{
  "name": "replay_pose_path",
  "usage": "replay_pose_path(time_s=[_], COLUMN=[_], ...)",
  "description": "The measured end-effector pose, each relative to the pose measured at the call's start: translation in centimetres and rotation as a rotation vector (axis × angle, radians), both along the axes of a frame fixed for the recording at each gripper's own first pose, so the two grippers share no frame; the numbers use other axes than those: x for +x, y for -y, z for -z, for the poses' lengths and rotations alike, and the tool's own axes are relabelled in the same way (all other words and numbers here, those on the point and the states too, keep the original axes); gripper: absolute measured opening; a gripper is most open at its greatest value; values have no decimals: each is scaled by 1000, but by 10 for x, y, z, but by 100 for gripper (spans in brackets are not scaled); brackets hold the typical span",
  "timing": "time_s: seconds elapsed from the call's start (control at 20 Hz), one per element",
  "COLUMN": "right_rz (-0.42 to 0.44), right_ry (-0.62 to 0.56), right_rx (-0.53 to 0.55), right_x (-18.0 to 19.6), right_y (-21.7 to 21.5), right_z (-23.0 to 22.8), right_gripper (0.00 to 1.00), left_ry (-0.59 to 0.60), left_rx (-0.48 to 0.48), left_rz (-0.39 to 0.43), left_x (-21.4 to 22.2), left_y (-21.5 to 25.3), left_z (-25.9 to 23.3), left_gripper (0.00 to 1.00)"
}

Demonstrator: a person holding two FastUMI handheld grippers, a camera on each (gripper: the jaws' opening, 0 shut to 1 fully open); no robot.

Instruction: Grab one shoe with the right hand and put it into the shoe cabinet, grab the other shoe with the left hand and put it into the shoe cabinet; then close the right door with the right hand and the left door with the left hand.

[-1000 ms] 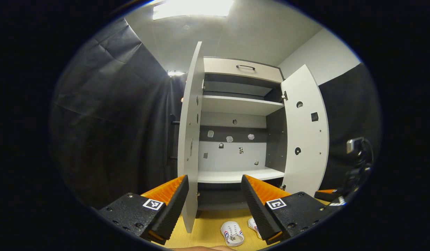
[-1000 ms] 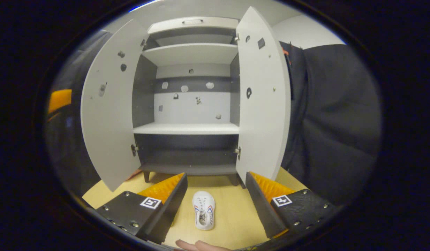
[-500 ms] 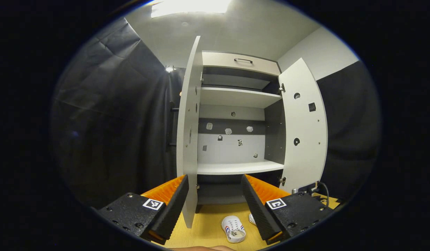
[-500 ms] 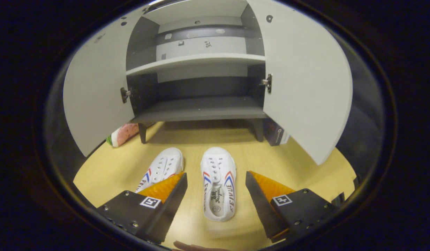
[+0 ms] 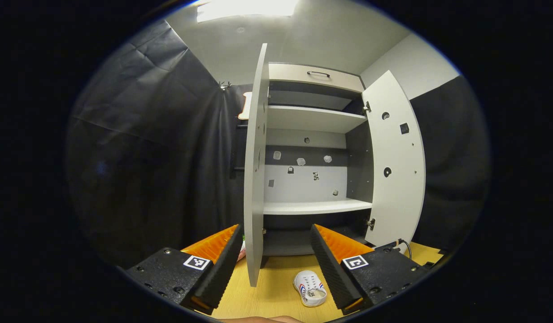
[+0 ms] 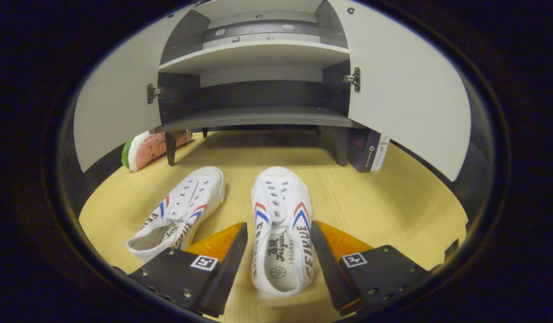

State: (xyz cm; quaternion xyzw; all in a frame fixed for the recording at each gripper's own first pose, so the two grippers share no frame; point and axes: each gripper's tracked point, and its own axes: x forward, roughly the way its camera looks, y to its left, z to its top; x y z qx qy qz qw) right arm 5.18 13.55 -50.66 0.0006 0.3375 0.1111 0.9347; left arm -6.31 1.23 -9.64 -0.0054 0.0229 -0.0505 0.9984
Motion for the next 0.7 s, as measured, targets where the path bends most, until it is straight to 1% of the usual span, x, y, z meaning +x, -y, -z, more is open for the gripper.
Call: replay_pose_path(time_s=[0.05,0.1,0.15,0.2,0.25,0.35,0.4,0.45,0.5,0.55,0.6,0.65,0.7], right_rz=[10,15,9,-19,-49,-83,-65,-25,-4,9,7,8,9], right_ry=[25,57,82,79,63,10,-20,-26,-53,-80,-82,-76,-79], right_rx=[-22,-25,-19,-14,-2,29,23,1,32,71,89,68,69], right_x=[3,5,6,2,-1,-3,-2,5,7,6,12,19,20], right_y=[3,0,-5,-13,-22,-37,-36,-29,-29,-34,-35,-30,-30], right_z=[-2,-9,-16,-16,-13,0,8,11,13,12,16,20,21], right_gripper=[83,76,76,72,75,75,76,76,54,47,48,48,41], left_ry=[-5,-16,-27,-34,-44,-55,-57,-59,-62,-68,-74,-78,-80], left_rx=[-3,-2,2,5,7,11,15,18,19,23,29,35,40], left_rz=[0,0,0,-2,-5,1,5,7,8,9,9,8,5], left_x=[1,2,3,5,7,9,10,10,11,12,14,15,16], left_y=[-1,-1,-2,-2,-2,0,2,1,1,2,3,3,2], left_z=[3,7,12,15,19,25,27,30,32,35,37,40,42], left_gripper=[92,92,92,92,92,92,92,92,92,92,92,92,92])
